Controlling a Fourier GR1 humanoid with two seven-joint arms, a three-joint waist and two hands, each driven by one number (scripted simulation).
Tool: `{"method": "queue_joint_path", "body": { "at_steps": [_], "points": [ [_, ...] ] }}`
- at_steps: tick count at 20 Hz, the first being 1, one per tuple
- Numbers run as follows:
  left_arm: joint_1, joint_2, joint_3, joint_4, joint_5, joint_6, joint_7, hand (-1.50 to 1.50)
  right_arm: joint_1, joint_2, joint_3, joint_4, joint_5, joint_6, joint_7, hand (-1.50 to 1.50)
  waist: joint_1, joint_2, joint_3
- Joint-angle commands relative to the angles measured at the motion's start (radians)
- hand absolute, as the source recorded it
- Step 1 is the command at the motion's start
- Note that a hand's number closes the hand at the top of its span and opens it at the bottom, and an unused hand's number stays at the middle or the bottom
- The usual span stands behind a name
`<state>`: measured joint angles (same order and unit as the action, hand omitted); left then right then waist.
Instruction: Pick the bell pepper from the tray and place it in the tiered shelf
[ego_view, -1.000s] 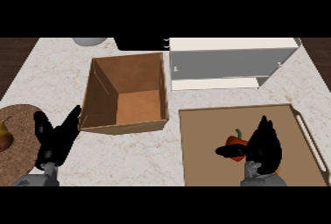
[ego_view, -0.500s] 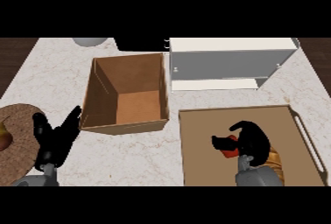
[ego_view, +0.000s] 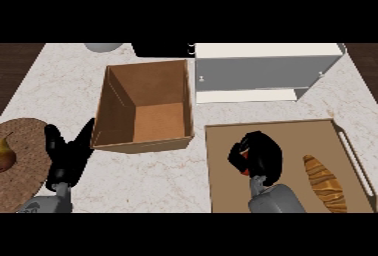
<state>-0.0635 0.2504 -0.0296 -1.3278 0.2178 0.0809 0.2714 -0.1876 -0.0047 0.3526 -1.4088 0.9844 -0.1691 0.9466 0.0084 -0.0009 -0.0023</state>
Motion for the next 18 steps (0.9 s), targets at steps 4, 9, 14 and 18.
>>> {"method": "queue_joint_path", "body": {
  "at_steps": [4, 9, 14, 18],
  "points": [
    [-0.021, -0.018, -0.031, -0.004, -0.017, 0.001, 0.019, 0.00, -0.165, 0.005, 0.243, -0.051, -0.219, 0.184, -0.277, 1.50, 0.046, 0.005, 0.004],
    [0.037, -0.010, 0.010, 0.017, -0.008, -0.004, -0.043, 0.00, -0.244, 0.005, 0.296, -0.290, -0.190, 0.149, -0.191, 1.50, 0.003, -0.003, 0.001],
    [0.036, -0.020, 0.008, 0.026, -0.022, 0.001, -0.055, 0.00, -0.346, 0.004, 0.180, -0.557, -0.112, 0.317, 0.001, 1.50, -0.020, -0.007, 0.001],
    [-0.007, 0.000, 0.033, 0.019, 0.004, -0.018, -0.001, 0.00, -0.504, -0.007, 0.031, -0.631, -0.164, 0.486, 0.111, 1.50, -0.016, -0.003, 0.001]
  ]
}}
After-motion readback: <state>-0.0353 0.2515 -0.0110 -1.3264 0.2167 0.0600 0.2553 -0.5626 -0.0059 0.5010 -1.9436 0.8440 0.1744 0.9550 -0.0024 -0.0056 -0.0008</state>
